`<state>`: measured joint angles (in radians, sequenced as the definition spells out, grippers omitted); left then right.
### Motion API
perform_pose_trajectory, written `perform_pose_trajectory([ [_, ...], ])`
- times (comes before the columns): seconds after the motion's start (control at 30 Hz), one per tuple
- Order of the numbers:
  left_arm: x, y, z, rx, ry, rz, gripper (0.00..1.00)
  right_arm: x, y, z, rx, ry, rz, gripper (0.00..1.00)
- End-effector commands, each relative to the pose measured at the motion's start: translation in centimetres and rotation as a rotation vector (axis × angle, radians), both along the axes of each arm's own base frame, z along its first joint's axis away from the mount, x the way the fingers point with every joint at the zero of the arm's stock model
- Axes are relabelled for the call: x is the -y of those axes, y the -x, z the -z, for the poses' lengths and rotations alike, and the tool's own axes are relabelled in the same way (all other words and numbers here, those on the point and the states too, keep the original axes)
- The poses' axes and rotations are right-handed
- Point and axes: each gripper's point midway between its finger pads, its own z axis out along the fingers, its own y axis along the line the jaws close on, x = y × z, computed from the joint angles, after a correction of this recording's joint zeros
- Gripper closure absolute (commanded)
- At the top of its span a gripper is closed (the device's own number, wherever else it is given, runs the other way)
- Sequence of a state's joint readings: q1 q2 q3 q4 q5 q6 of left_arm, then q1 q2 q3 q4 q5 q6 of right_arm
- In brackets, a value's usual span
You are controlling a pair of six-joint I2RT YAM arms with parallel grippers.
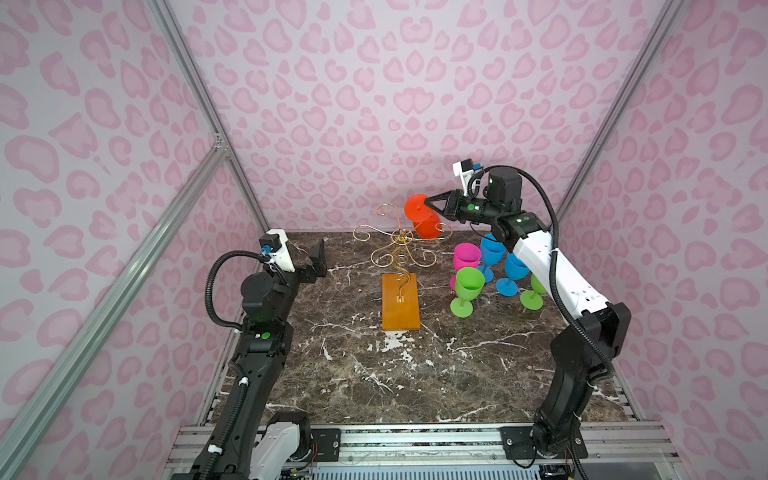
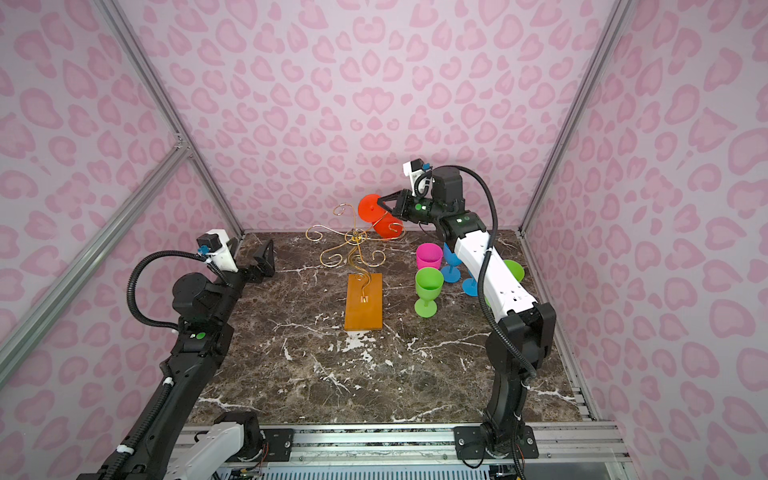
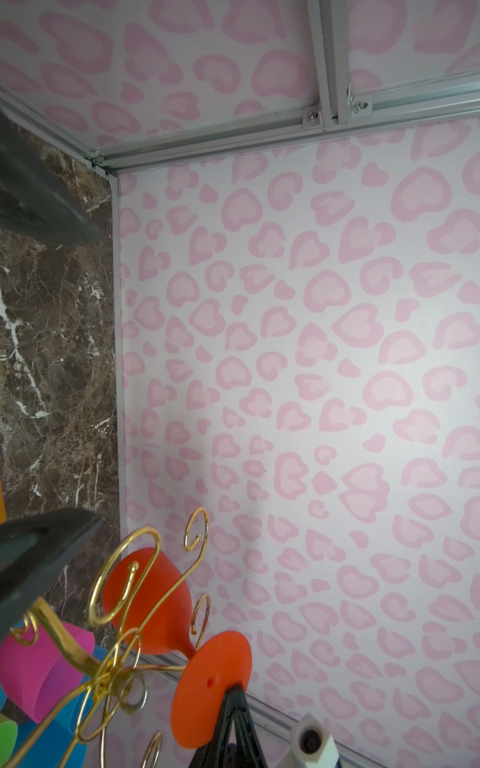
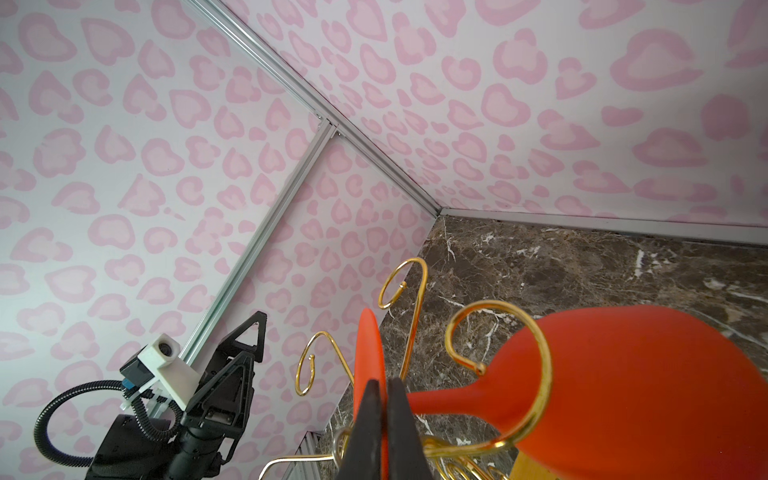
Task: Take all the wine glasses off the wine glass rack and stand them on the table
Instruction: 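Close the right gripper on the red glass foot and lift it off the hook, then raise the red glass with the right gripper while the left gripper reaches toward it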
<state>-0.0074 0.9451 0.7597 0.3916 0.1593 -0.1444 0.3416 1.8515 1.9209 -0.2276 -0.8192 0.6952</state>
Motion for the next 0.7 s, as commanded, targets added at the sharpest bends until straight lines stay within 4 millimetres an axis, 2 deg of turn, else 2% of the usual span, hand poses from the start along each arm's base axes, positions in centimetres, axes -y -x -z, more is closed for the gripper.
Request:
perform_pose_trajectory([
  [0.0, 0.1, 0.3, -1.4, 0.039, 0.004, 0.007, 0.0, -0.4, 0.2, -0.9, 0.053, -0.013, -0.01, 1.0],
  [0.4, 0.0, 0.3, -1.5, 0.041, 0.005, 0.003, 0.0, -2.0, -0.1, -1.1, 0.06, -0.039, -0.035, 1.0],
  [0.67, -0.1, 0.3, -1.5, 0.042, 0.003, 0.001, 0.0, -3.0, -1.9, -1.9, 0.085, -0.072, -0.035, 1.0],
])
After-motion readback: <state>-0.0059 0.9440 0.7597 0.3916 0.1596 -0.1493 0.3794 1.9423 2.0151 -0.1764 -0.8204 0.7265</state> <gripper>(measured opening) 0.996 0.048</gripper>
